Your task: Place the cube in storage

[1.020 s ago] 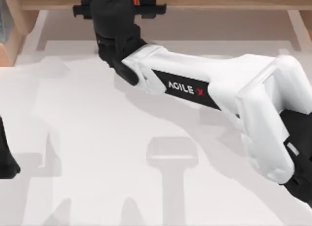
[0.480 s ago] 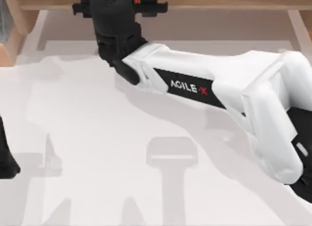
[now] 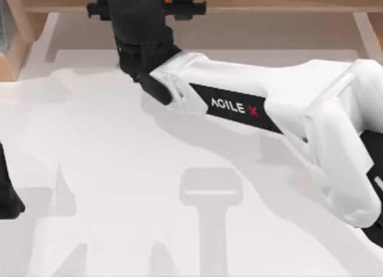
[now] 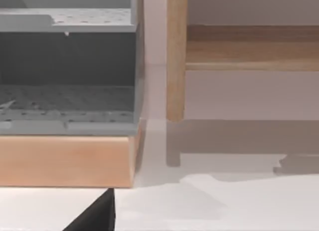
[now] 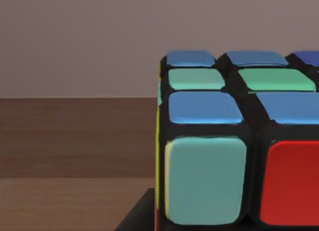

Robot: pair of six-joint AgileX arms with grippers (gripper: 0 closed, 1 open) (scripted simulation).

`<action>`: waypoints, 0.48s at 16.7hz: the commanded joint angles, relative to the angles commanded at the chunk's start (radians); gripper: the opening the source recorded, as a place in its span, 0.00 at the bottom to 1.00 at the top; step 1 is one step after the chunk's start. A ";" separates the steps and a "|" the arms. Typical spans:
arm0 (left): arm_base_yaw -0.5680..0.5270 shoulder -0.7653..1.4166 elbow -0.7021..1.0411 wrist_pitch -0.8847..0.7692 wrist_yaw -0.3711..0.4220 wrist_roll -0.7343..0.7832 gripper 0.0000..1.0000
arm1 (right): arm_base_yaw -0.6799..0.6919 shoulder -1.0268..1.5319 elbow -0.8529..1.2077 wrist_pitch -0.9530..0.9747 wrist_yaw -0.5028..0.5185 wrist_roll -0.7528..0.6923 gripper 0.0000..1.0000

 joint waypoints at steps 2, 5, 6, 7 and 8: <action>0.000 0.000 0.000 0.000 0.000 0.000 1.00 | -0.001 -0.006 0.004 -0.022 -0.014 -0.006 0.00; 0.000 0.000 0.000 0.000 0.000 0.000 1.00 | -0.012 -0.031 0.027 -0.127 -0.076 -0.035 0.00; 0.000 0.000 0.000 0.000 0.000 0.000 1.00 | -0.019 -0.043 0.038 -0.178 -0.106 -0.049 0.00; 0.000 0.000 0.000 0.000 0.000 0.000 1.00 | -0.028 -0.056 0.053 -0.238 -0.139 -0.064 0.00; 0.000 0.000 0.000 0.000 0.000 0.000 1.00 | -0.038 -0.071 0.068 -0.303 -0.175 -0.080 0.00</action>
